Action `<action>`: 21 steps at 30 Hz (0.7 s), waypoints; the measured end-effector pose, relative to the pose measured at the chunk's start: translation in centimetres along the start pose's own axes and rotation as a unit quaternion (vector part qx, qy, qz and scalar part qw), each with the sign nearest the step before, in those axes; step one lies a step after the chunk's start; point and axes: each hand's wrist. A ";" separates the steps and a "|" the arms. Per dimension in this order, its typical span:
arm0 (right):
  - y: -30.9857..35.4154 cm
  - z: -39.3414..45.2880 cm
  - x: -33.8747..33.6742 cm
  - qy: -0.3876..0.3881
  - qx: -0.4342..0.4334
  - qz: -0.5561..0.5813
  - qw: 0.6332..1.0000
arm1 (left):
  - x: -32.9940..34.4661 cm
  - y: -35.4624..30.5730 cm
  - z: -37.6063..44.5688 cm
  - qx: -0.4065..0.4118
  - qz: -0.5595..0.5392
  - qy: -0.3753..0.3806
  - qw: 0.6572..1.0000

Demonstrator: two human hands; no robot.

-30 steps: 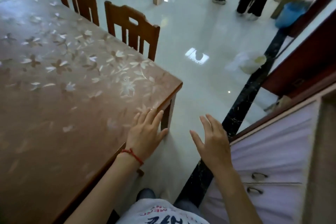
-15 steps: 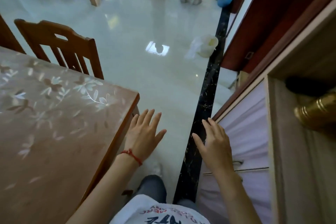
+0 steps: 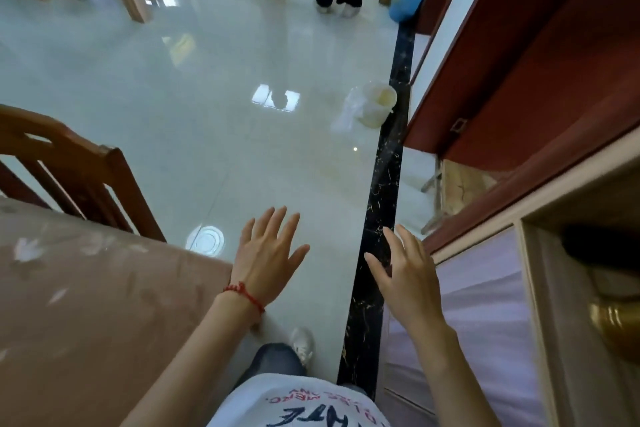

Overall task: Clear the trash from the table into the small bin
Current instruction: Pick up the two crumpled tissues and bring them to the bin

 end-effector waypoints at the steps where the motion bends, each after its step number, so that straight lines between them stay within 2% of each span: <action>1: 0.2 1.5 -0.1 0.001 -0.001 0.001 1.000 | -0.1 0.4 1.4 -0.002 -0.001 -0.005 1.000; 11: -0.2 14.4 0.2 0.017 -0.006 0.006 1.000 | 0.4 2.1 13.4 -0.025 0.001 0.022 0.999; 21: -2.3 30.3 -0.3 0.042 -0.065 0.003 0.997 | 0.6 1.5 26.5 -0.087 0.001 0.034 0.996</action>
Point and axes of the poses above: each hand's wrist, its own z-axis towards the middle knuckle, its own x-axis out of the palm, y = z × x, and after that the axes turned 1 degree about y, right-handed
